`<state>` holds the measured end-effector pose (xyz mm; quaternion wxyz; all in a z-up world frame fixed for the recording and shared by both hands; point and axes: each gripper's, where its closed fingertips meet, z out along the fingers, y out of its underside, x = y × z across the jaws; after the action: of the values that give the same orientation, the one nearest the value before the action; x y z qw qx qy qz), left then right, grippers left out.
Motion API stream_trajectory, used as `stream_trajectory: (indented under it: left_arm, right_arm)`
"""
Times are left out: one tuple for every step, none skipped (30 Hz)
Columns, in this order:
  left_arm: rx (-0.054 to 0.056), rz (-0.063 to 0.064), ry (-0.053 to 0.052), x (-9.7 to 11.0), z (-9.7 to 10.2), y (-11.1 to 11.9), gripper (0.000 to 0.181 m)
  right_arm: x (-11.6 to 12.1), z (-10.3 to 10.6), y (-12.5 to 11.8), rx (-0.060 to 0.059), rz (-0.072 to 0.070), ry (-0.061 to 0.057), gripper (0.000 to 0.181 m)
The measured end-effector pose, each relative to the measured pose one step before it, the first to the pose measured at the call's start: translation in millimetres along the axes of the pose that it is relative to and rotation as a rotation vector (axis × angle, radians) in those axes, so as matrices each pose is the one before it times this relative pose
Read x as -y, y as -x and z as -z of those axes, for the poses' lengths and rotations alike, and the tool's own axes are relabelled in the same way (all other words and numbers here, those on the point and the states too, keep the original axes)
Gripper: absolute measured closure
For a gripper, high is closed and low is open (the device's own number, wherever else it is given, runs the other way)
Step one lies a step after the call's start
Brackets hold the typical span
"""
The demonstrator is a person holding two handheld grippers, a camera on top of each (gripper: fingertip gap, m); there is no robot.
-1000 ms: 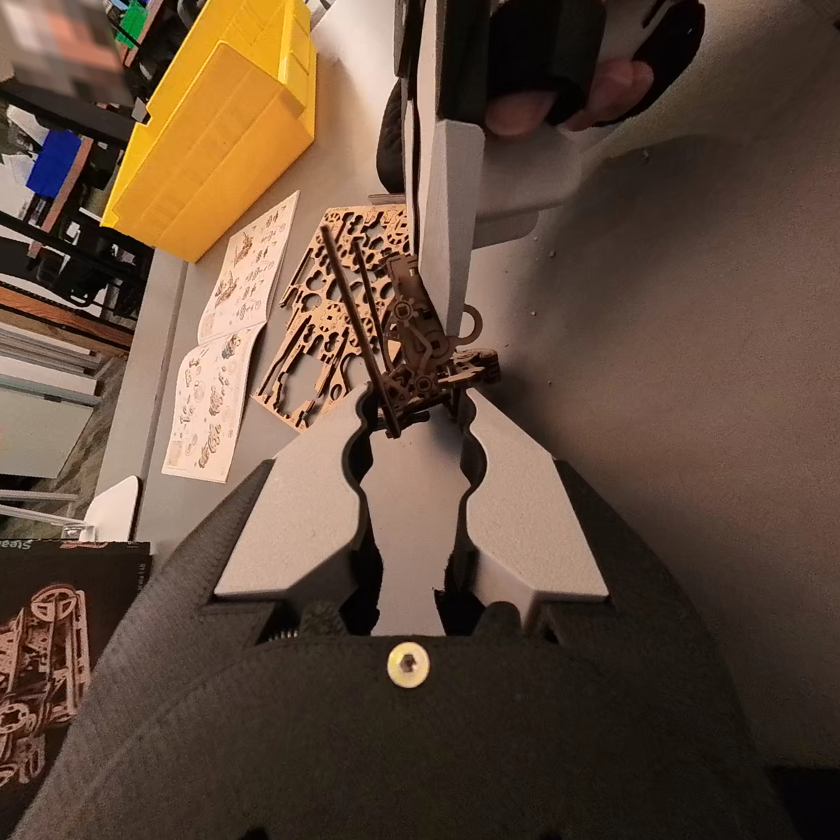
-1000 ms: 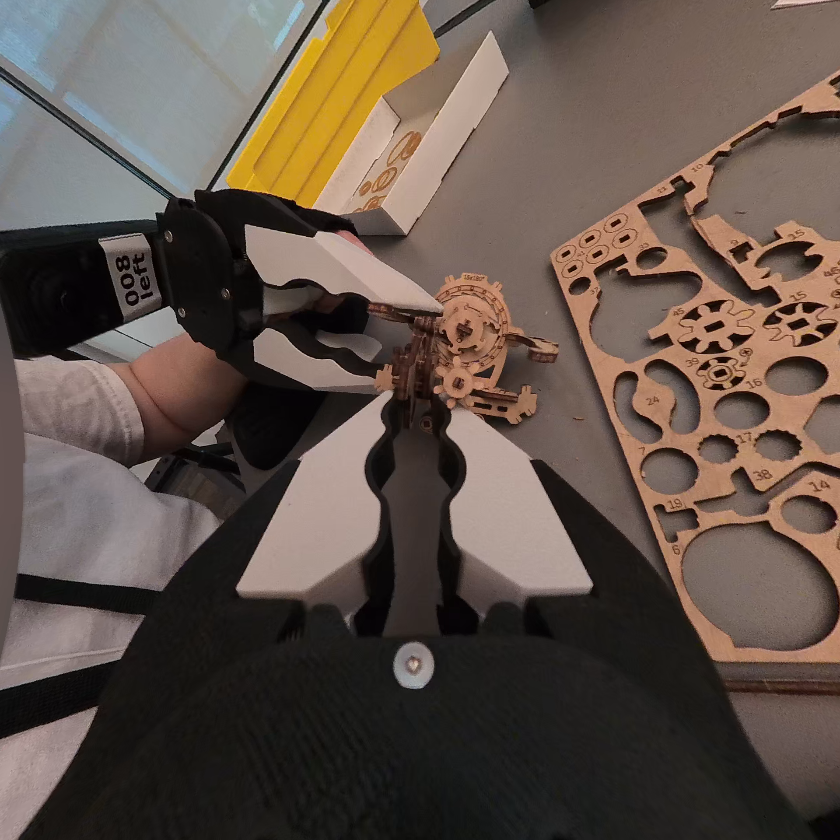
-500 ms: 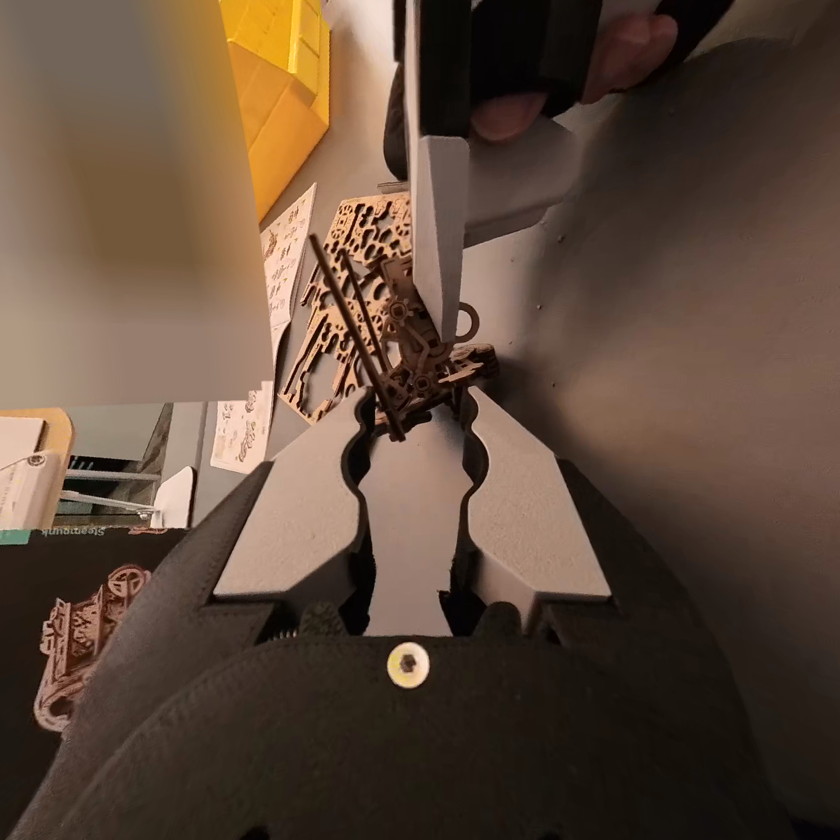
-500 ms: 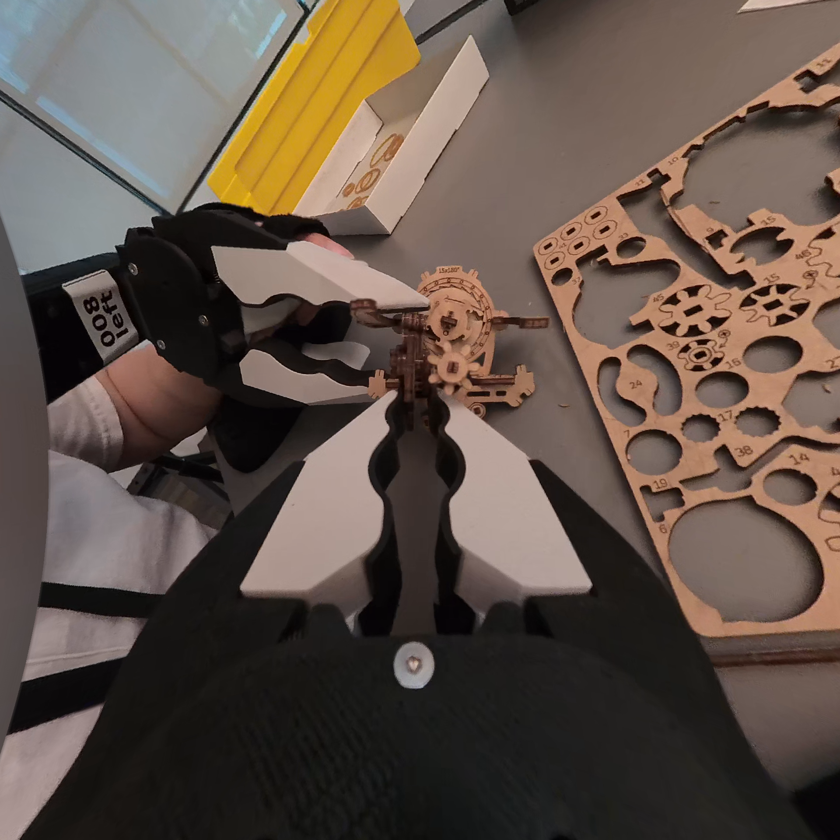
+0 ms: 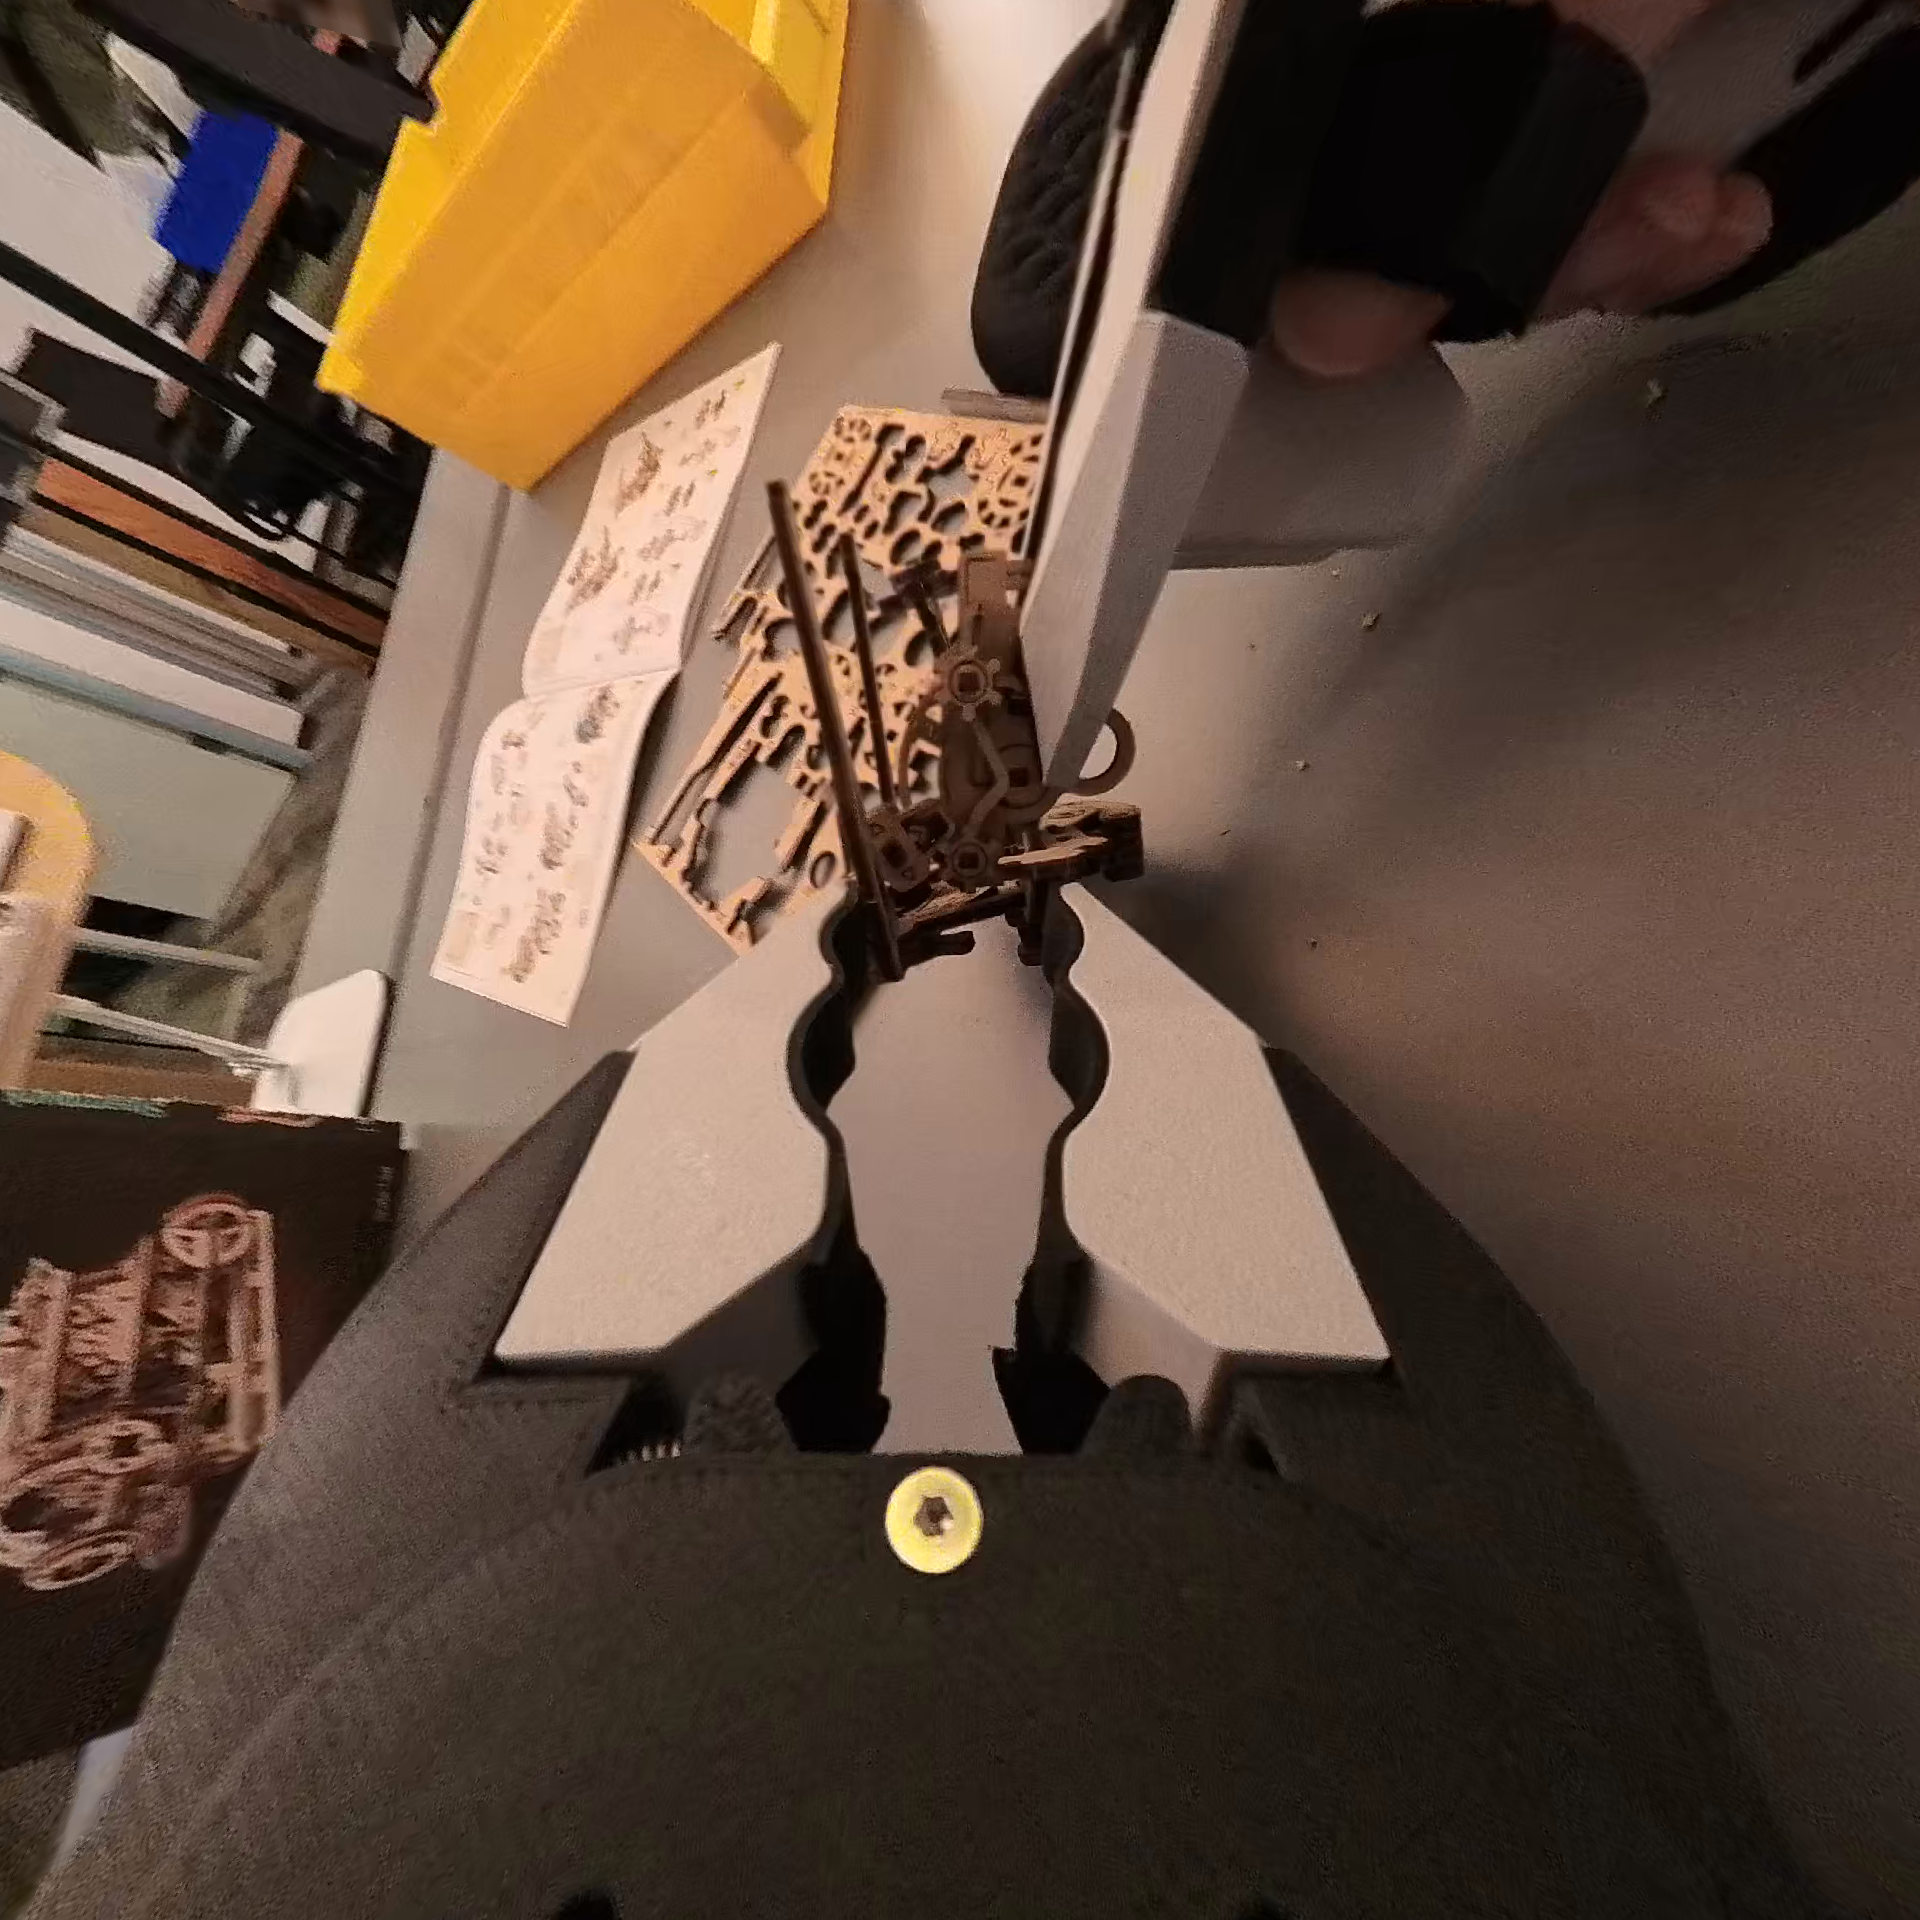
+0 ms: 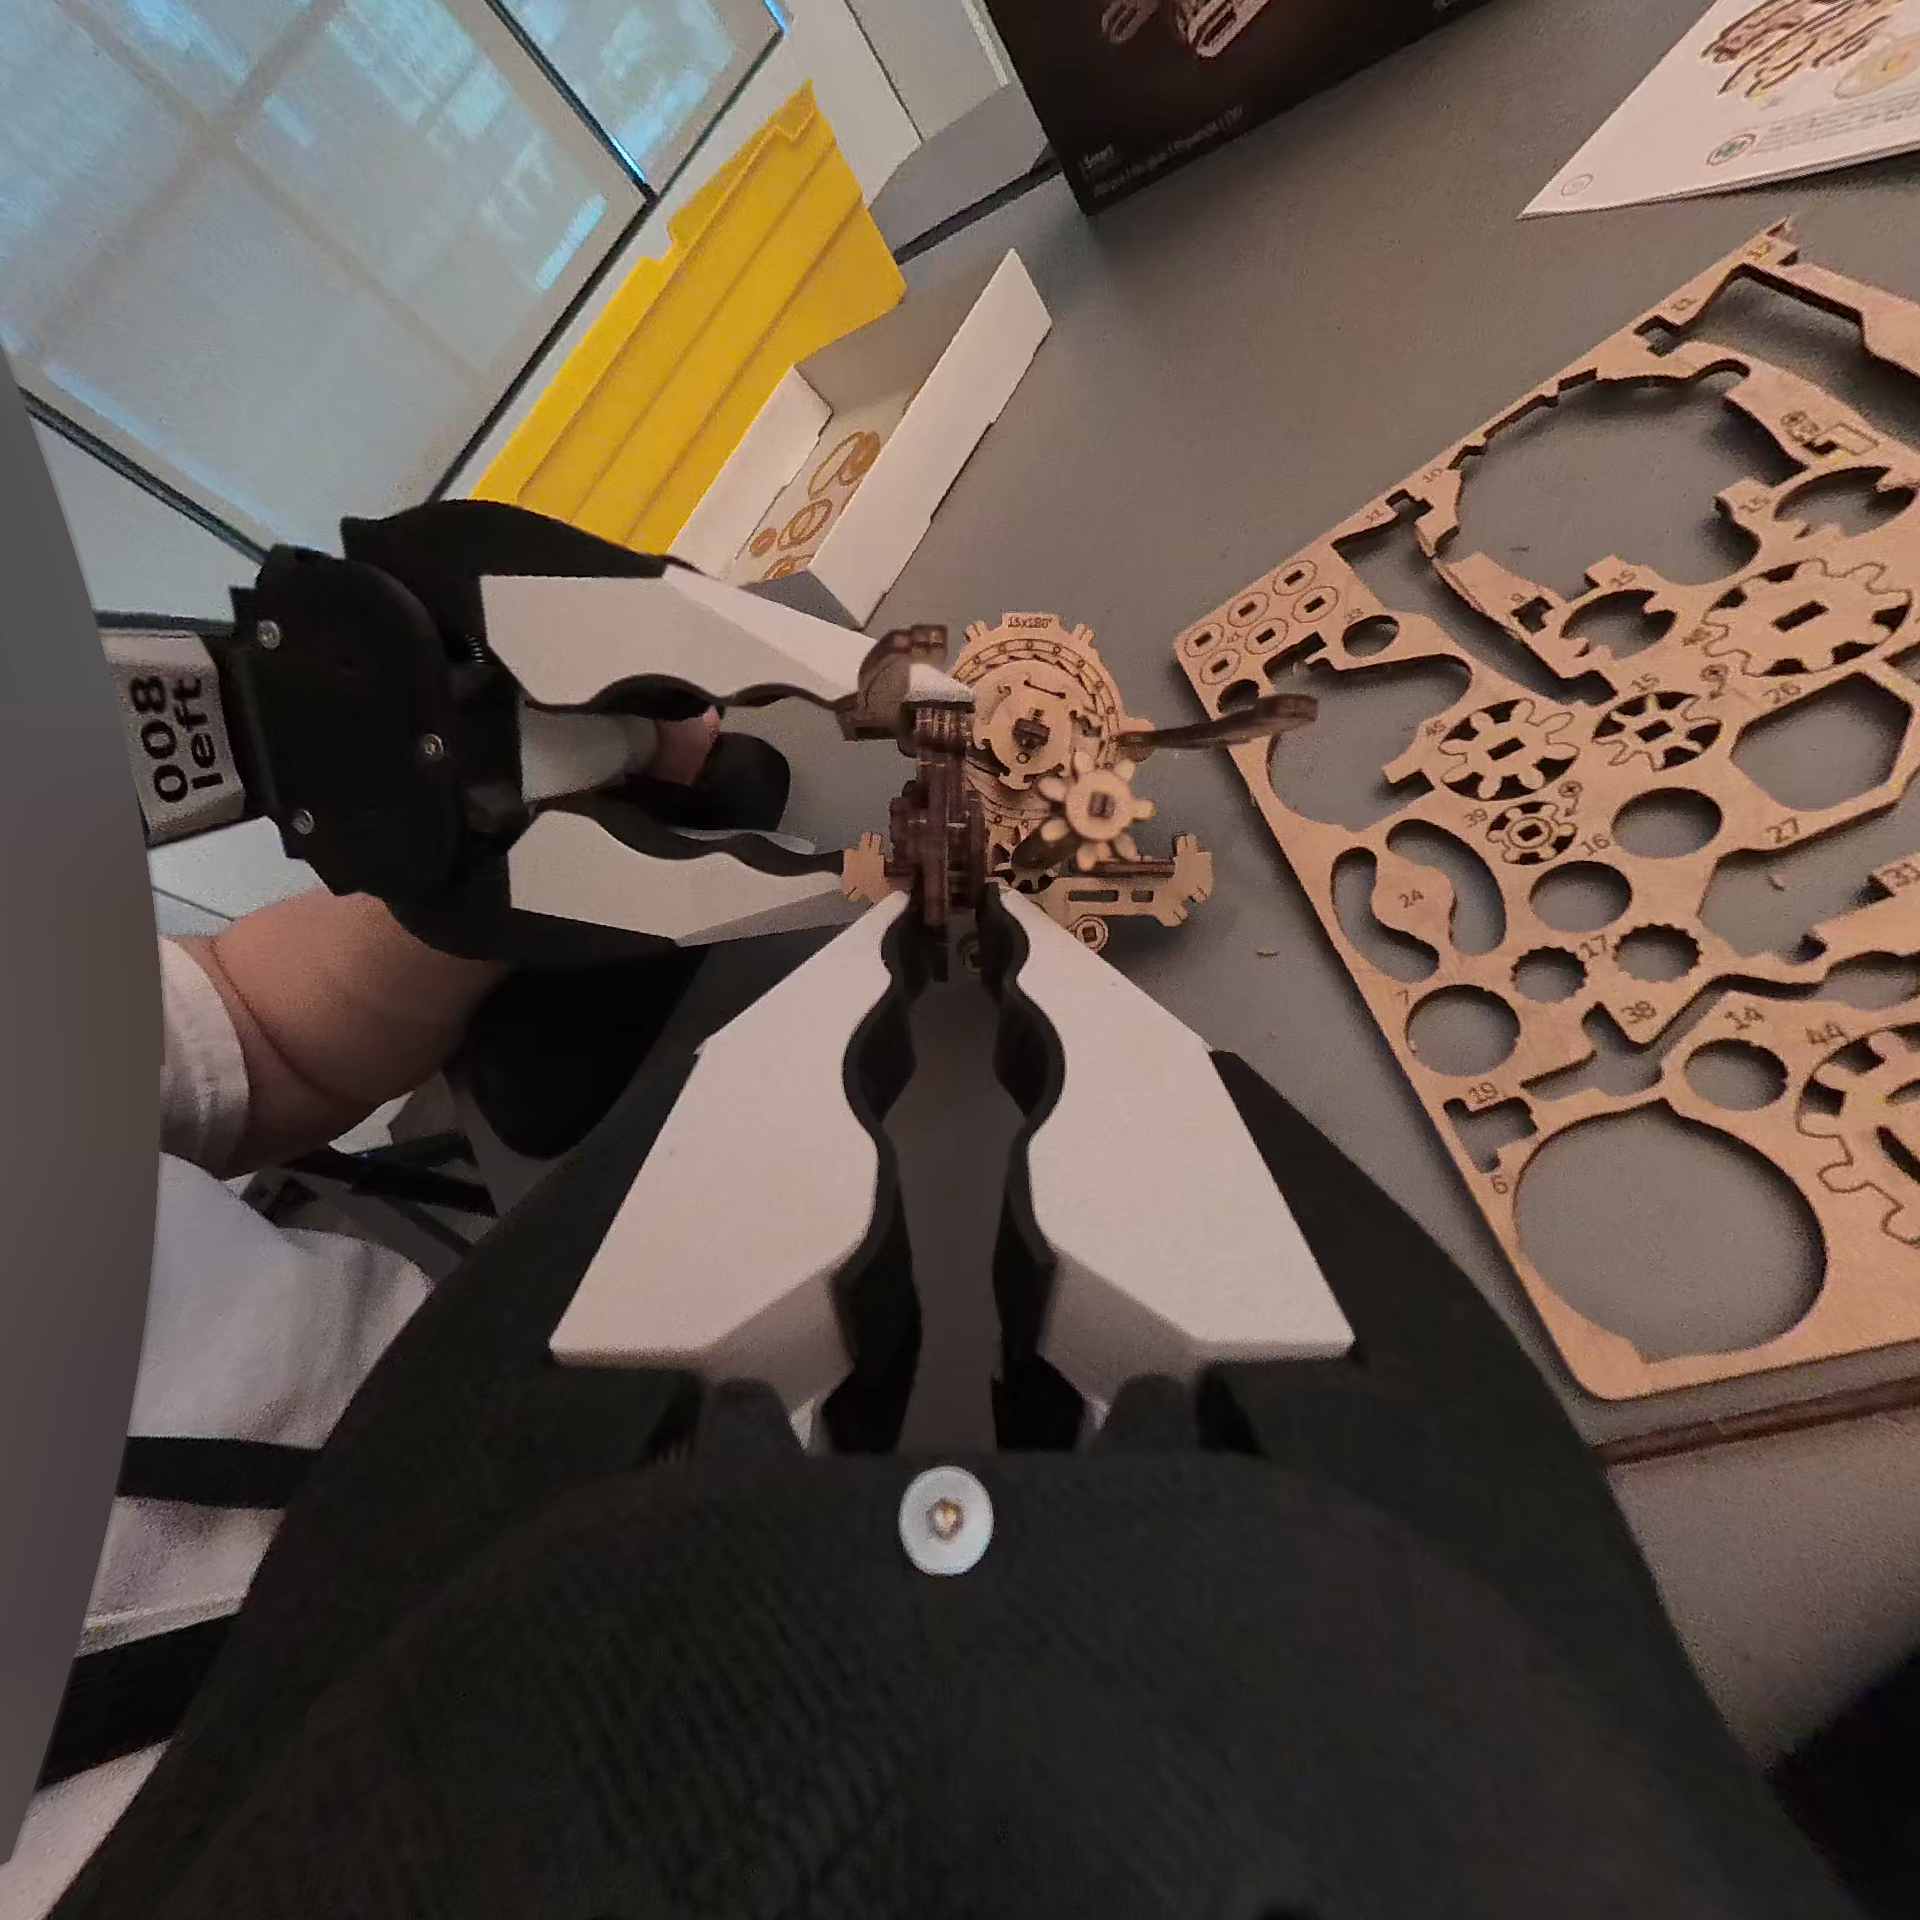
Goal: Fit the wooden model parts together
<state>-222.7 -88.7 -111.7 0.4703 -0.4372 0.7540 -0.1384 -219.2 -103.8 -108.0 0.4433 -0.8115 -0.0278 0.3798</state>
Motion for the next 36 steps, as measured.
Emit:
stream_trajectory:
  left_arm:
    - [-0.0205, 0.0288, 0.0085, -2.07, -1.30, -2.17, 0.149]
    - [-0.0188, 0.0276, 0.0063, -1.91, -1.30, -2.16, 0.149]
    - [-0.0056, 0.0141, -0.0101, 0.20, -0.04, -0.60, 0.149]
    - [-0.0015, 0.0070, -0.0082, 0.41, 0.12, -0.31, 0.149]
    - [0.0038, -0.0015, -0.0036, 0.13, -0.20, -0.30, 0.149]
    - [0.0099, -0.0124, -0.0005, -0.06, -0.19, 0.10, 0.149]
    - [0.0087, -0.0121, 0.0039, -0.67, -0.24, -0.05, 0.150]
    - [0.0032, -0.0120, 0.0046, -0.94, -0.08, -0.34, 0.149]
    - [0.0045, -0.0112, -0.0001, -0.81, 0.01, 0.01, 0.149]
    - [0.0055, -0.0060, -0.0003, -0.81, -0.04, 0.22, 0.150]
    - [0.0043, -0.0070, 0.0012, -0.49, -0.04, 0.35, 0.150]
    - [0.0074, -0.0148, 0.0045, -0.22, -0.19, 0.72, 0.150]
    - [0.0112, -0.0197, 0.0069, -0.32, -0.24, 0.93, 0.150]
    - [0.0109, -0.0232, 0.0088, -0.60, -0.25, 0.52, 0.150]
    - [0.0139, -0.0264, 0.0069, -0.57, -0.02, 0.90, 0.150]
    - [0.0103, -0.0226, 0.0052, -0.62, 0.36, 0.52, 0.150]
    - [0.0040, -0.0179, 0.0009, -0.30, 0.21, -0.24, 0.149]
    - [0.0019, -0.0094, -0.0061, 0.73, 0.37, -0.02, 0.149]
    - [-0.0032, -0.0095, -0.0077, 0.81, 0.28, -0.17, 0.149]
    - [-0.0003, -0.0020, -0.0072, 0.59, 0.17, 0.94, 0.149]
    - [0.0037, 0.0011, -0.0029, 0.42, 0.20, 1.60, 0.149]
    - [0.0033, -0.0129, -0.0005, 0.18, 0.07, 1.06, 0.149]
    - [-0.0053, -0.0285, 0.0026, -0.61, -0.31, -1.06, 0.149]
    - [-0.0010, -0.0245, 0.0069, -1.12, -0.81, -1.46, 0.149]
    - [0.0141, -0.0170, 0.0007, -0.34, -0.28, -0.03, 0.149]
    - [0.0159, -0.0243, -0.0030, 0.06, 0.22, -0.17, 0.149]
    - [0.0127, -0.0334, -0.0013, -0.14, 0.35, -0.42, 0.149]
    - [0.0126, -0.0209, 0.0025, -0.28, 0.27, 0.07, 0.150]
    - [0.0048, 0.0017, 0.0043, -0.39, -0.04, 0.14, 0.150]
    - [-0.0034, 0.0109, 0.0022, -0.14, -0.10, 0.08, 0.150]
    - [-0.0014, 0.0090, 0.0026, -0.43, -0.02, 0.73, 0.150]
    - [0.0096, 0.0057, 0.0064, -1.19, -0.34, 2.21, 0.150]
    - [0.0074, 0.0011, 0.0103, -1.85, -0.53, 1.65, 0.150]
    - [-0.0021, -0.0008, 0.0076, -1.54, -0.64, 0.07, 0.149]
    - [-0.0004, 0.0021, -0.0003, -0.20, -0.36, -0.01, 0.149]
    - [-0.0010, 0.0046, -0.0037, 0.44, -0.10, -0.13, 0.150]
  right_arm:
    - [-2.66, -0.82, -1.21, -0.0088, 0.0000, -0.0072, 0.174]
    - [-3.01, -0.66, -1.03, -0.0093, 0.0042, -0.0071, 0.174]
    - [-0.58, 0.40, 0.04, 0.0020, -0.0067, -0.0191, 0.174]
    - [-0.35, 0.53, 0.31, 0.0093, -0.0200, -0.0128, 0.174]
    - [-0.23, 0.33, -0.40, 0.0091, -0.0228, -0.0038, 0.174]
    - [-0.29, -0.16, -0.48, 0.0058, -0.0141, 0.0048, 0.174]
    - [-0.41, -0.54, -0.49, 0.0021, -0.0059, 0.0114, 0.174]
    - [-0.86, -0.74, -0.34, -0.0011, 0.0051, 0.0270, 0.174]
    - [-0.04, -0.81, -0.19, -0.0010, 0.0155, 0.0383, 0.174]
    - [-0.73, -0.86, -0.37, 0.0012, 0.0095, 0.0552, 0.174]
    - [0.56, -0.45, -0.35, 0.0056, 0.0070, 0.0479, 0.175]
    - [0.77, -0.39, -0.50, 0.0063, -0.0004, 0.0389, 0.175]
    - [0.51, -0.34, -0.52, 0.0026, -0.0025, 0.0291, 0.175]
    - [-2.07, -0.52, -0.81, -0.0016, -0.0016, 0.0349, 0.175]
    - [-2.87, -0.84, -0.49, -0.0038, -0.0013, 0.0266, 0.175]
    - [-3.68, -1.25, -0.12, -0.0031, -0.0031, 0.0198, 0.175]
    - [-2.67, -0.95, 0.30, -0.0006, -0.0053, 0.0058, 0.175]
    - [0.16, 0.26, 0.45, 0.0033, -0.0083, -0.0153, 0.175]
    - [-0.03, 0.38, 0.65, 0.0082, -0.0082, -0.0136, 0.175]
    - [0.86, 0.39, 0.37, 0.0101, -0.0077, -0.0189, 0.175]
    - [2.37, 0.41, 0.43, 0.0102, -0.0086, -0.0256, 0.175]
    - [1.73, 0.13, 0.32, 0.0062, -0.0015, -0.0193, 0.175]
    - [-0.98, -0.75, -0.31, -0.0021, 0.0068, 0.0020, 0.175]
    - [-2.25, -1.36, -1.01, -0.0081, 0.0085, 0.0161, 0.174]
    - [0.33, -0.47, -0.60, -0.0061, 0.0058, 0.0030, 0.175]
    - [0.28, -0.19, -0.10, -0.0005, 0.0033, 0.0067, 0.175]
    - [-0.46, -0.53, 0.43, 0.0059, 0.0007, 0.0135, 0.174]
    - [0.03, -0.54, 0.39, 0.0085, -0.0038, 0.0076, 0.174]
    - [0.07, -0.21, 0.52, 0.0091, -0.0063, 0.0082, 0.174]
    - [0.16, 0.11, 0.27, 0.0061, -0.0028, 0.0072, 0.174]
    - [-0.22, -0.07, 0.32, 0.0027, 0.0054, 0.0066, 0.174]
    - [-1.07, -0.82, 0.67, 0.0006, 0.0102, 0.0087, 0.171]
    - [-2.00, -1.45, 0.50, -0.0056, 0.0119, 0.0133, 0.166]
    - [-1.63, -1.48, 0.71, -0.0091, 0.0199, 0.0101, 0.163]
    - [-1.30, -1.29, 0.76, -0.0103, 0.0239, 0.0058, 0.163]
    - [-0.37, -1.18, 1.26, -0.0076, 0.0286, 0.0021, 0.163]
